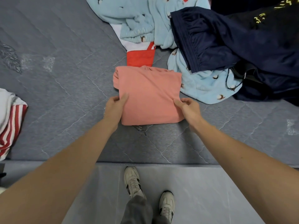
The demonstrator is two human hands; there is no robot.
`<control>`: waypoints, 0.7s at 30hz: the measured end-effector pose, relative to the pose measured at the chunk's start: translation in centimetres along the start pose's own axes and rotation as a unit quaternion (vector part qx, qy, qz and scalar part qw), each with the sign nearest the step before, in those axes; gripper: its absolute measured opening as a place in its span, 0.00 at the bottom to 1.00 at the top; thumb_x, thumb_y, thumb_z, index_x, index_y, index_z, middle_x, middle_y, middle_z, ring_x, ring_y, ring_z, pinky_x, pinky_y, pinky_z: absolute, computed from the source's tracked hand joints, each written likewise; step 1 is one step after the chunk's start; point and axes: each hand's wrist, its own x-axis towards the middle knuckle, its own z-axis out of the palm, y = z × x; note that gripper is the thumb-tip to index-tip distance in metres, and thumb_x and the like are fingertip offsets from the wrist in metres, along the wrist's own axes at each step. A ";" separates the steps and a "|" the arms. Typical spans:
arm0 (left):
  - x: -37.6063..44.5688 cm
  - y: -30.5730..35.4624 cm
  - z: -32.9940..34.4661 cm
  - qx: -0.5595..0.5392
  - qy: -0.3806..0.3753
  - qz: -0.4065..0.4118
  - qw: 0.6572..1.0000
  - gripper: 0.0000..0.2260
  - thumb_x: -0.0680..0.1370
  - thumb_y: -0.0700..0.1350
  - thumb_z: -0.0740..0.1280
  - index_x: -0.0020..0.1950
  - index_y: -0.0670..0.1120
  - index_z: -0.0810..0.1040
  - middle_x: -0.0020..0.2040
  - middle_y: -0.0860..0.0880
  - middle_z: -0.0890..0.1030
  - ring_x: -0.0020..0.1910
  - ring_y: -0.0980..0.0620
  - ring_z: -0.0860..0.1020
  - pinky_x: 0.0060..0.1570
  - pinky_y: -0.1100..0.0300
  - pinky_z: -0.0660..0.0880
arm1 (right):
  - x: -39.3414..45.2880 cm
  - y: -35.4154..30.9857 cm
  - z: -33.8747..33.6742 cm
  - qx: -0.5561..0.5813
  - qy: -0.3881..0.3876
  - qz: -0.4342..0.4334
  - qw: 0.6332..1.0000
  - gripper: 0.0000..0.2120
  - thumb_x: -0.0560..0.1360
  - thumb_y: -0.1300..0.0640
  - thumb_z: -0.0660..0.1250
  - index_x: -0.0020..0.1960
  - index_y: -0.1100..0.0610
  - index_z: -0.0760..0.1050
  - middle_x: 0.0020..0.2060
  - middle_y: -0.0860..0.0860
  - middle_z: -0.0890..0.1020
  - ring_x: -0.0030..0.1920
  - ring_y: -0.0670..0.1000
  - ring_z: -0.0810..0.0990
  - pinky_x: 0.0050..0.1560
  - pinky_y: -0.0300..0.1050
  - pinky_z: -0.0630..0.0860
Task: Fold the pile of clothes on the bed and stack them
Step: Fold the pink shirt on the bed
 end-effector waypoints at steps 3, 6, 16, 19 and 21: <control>1.6 2.3 1.4 -0.036 -0.006 -0.021 0.999 0.24 0.77 0.62 0.73 0.64 0.47 0.75 0.54 0.53 0.82 0.49 0.57 0.81 0.41 0.61 0.75 | 1.2 -1.3 1.8 0.013 -0.010 0.015 1.000 0.17 0.72 0.43 0.79 0.50 0.54 0.80 0.45 0.45 0.84 0.45 0.41 0.81 0.40 0.36 0.72; 2.4 2.9 2.2 -0.013 -0.009 0.004 1.000 0.26 0.79 0.58 0.73 0.70 0.44 0.75 0.61 0.48 0.82 0.52 0.53 0.81 0.47 0.58 0.78 | 2.2 -2.2 2.4 0.011 -0.024 0.034 0.999 0.21 0.70 0.38 0.78 0.49 0.53 0.78 0.47 0.46 0.84 0.48 0.45 0.81 0.41 0.39 0.73; 1.9 1.5 2.0 -0.032 -0.037 0.072 0.996 0.29 0.79 0.57 0.73 0.76 0.48 0.68 0.61 0.59 0.79 0.59 0.62 0.78 0.66 0.56 0.76 | 1.4 -2.8 3.6 0.069 -0.093 -0.006 0.993 0.29 0.71 0.42 0.79 0.68 0.51 0.78 0.55 0.45 0.87 0.54 0.48 0.86 0.53 0.47 0.81; 0.8 1.8 1.1 -0.045 -0.045 0.078 0.995 0.31 0.79 0.57 0.74 0.77 0.48 0.69 0.66 0.55 0.80 0.63 0.57 0.80 0.67 0.55 0.76 | -0.1 -2.8 3.2 0.081 -0.108 -0.018 0.991 0.22 0.73 0.45 0.78 0.64 0.49 0.80 0.51 0.42 0.88 0.50 0.44 0.87 0.50 0.44 0.80; -0.4 2.3 0.0 -0.048 -0.040 0.090 0.994 0.30 0.79 0.58 0.74 0.77 0.49 0.70 0.66 0.55 0.81 0.63 0.58 0.80 0.66 0.55 0.76 | -1.5 -3.3 3.1 0.087 -0.118 -0.028 0.989 0.21 0.72 0.46 0.78 0.63 0.48 0.80 0.52 0.42 0.88 0.51 0.43 0.87 0.51 0.45 0.80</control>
